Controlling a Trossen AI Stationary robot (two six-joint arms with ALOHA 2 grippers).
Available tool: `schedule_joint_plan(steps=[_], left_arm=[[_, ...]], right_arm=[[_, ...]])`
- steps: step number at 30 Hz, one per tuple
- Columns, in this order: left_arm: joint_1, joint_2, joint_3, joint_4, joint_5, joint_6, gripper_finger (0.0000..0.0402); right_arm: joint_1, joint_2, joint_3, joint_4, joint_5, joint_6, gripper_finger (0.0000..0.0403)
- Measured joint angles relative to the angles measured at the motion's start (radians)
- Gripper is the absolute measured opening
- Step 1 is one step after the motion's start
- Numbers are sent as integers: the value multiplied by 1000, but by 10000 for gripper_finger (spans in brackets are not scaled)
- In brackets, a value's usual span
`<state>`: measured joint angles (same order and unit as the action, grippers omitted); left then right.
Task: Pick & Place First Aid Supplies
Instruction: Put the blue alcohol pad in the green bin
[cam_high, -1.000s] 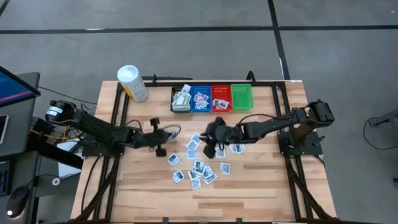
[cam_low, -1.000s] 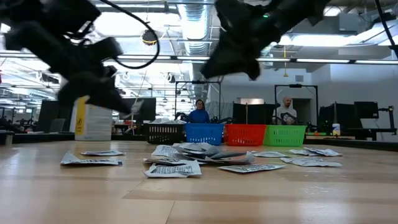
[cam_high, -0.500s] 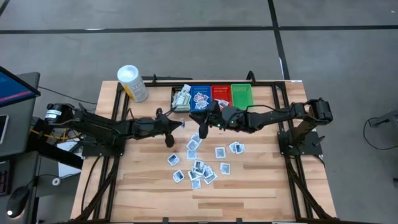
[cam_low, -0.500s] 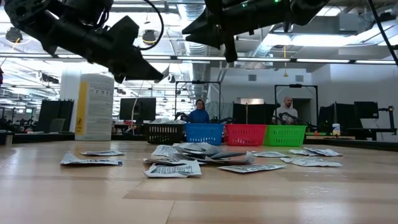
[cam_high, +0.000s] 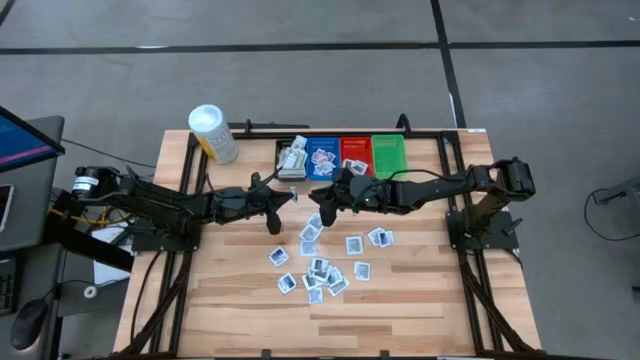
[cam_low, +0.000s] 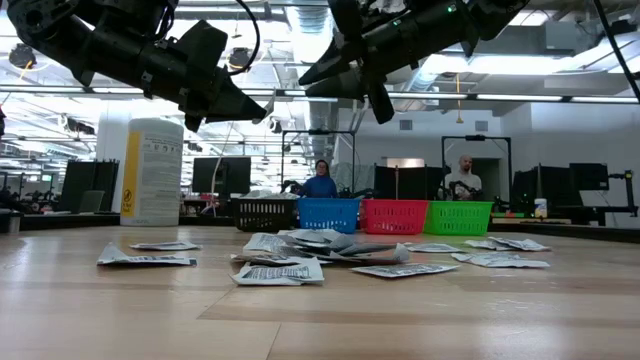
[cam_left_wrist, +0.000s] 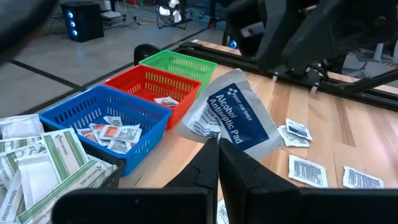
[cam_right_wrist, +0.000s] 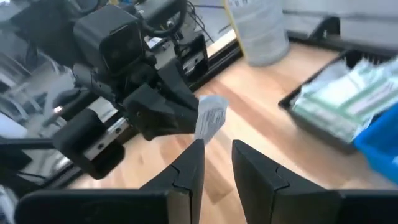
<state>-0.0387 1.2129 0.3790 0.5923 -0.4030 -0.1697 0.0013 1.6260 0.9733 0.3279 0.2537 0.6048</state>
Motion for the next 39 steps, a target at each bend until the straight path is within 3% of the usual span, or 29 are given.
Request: schedule_joint_plan(steps=[4, 13, 28, 33, 39], left_arm=[[0, 0, 0, 0, 0, 0, 8], [0, 0, 0, 0, -14, 0, 8], [12, 50, 11, 0, -61, -71, 7], [17, 138, 66, 0, 15, -75, 7], [16, 191, 106, 0, 31, -71, 7]], right_arm=[[-13, 0, 0, -37, -4, 81, 77], [-20, 0, 0, -34, -50, 80, 87], [-24, 0, 0, -5, -44, 68, 222], [-34, 17, -2, -7, -42, 69, 227], [-37, 44, -4, -8, -43, 77, 216]])
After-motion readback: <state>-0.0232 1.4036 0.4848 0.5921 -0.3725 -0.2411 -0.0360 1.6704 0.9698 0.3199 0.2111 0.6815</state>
